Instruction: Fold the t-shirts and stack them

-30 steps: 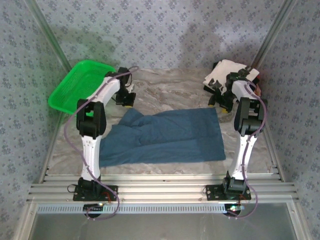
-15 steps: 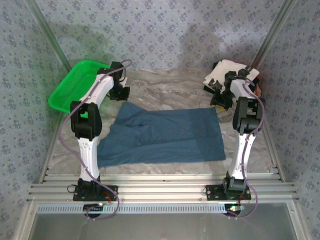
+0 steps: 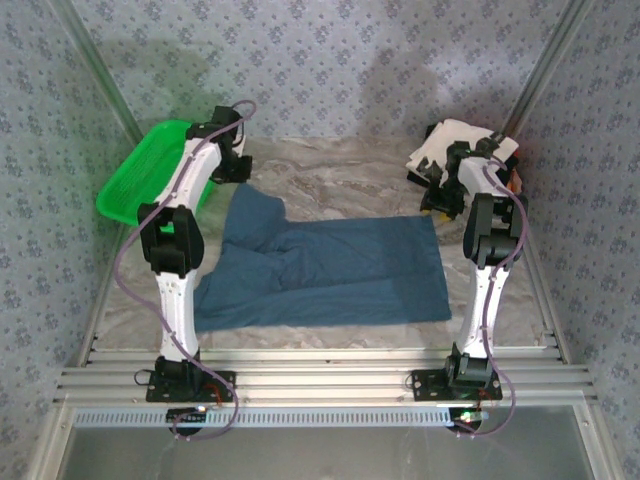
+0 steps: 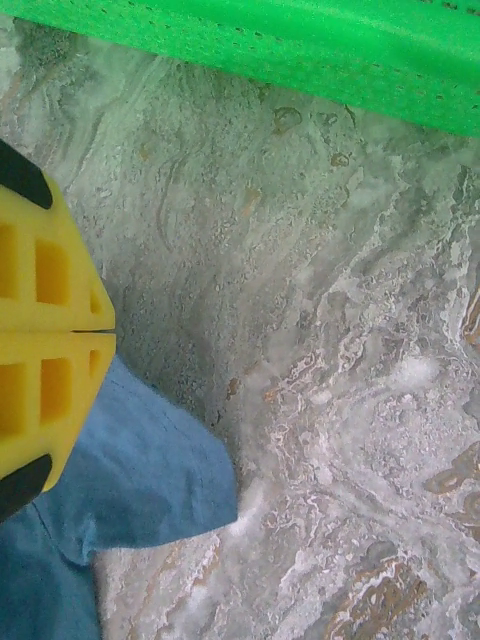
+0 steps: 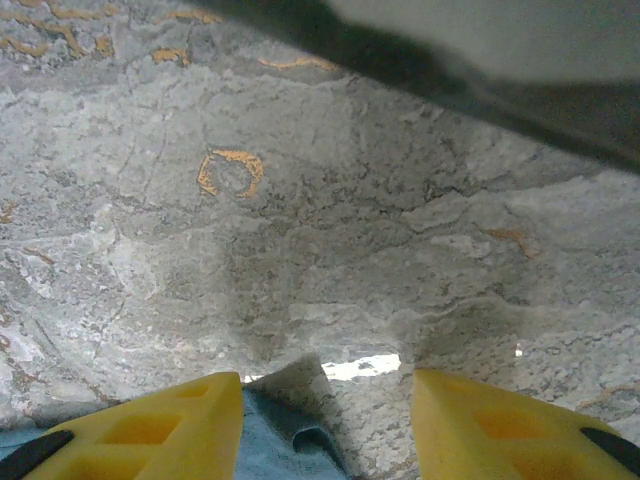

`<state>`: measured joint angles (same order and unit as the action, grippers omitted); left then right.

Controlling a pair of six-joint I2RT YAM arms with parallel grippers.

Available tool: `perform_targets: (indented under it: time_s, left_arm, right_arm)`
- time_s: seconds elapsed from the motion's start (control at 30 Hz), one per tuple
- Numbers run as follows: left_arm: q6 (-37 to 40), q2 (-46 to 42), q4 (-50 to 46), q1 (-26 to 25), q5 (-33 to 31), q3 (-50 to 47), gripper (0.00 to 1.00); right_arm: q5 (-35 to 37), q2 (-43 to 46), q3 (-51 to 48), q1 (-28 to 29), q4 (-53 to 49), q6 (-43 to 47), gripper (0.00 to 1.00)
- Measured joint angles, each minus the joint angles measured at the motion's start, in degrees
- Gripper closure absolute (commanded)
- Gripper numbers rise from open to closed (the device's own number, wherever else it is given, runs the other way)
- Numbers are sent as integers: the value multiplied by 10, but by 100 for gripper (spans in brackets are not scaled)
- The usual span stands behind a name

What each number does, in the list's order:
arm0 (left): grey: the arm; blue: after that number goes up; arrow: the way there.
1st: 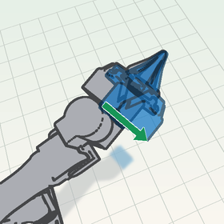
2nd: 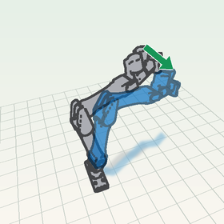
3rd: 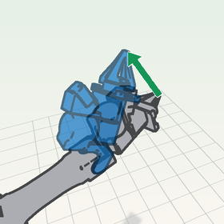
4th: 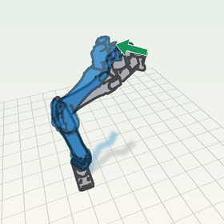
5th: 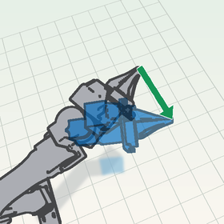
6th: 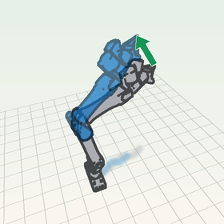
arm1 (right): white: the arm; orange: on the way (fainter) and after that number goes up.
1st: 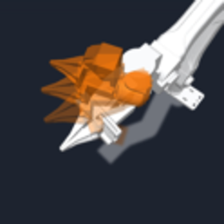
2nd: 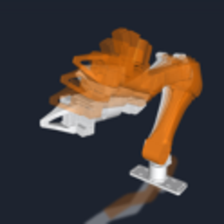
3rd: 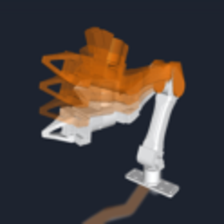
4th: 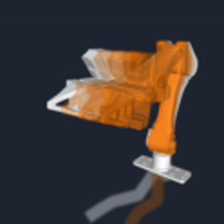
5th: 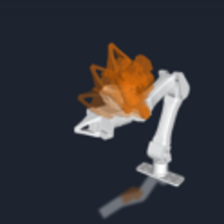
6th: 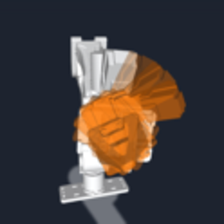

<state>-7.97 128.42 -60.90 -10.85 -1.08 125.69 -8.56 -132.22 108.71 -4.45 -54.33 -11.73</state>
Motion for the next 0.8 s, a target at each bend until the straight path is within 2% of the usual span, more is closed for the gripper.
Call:
perform_targets:
  time_s: [0.33,0.57,0.8]
  left_arm:
    - [0,7,-11,9,-33,3,100]
    - [-2,7,-11,17,-50,3,100]
    - [-2,7,-10,22,-50,0,100]
  right_arm:
    - [18,-6,10,8,-7,0,55]
    - [22,-15,24,19,-7,-5,63]
    - [16,-20,30,28,0,-11,76]
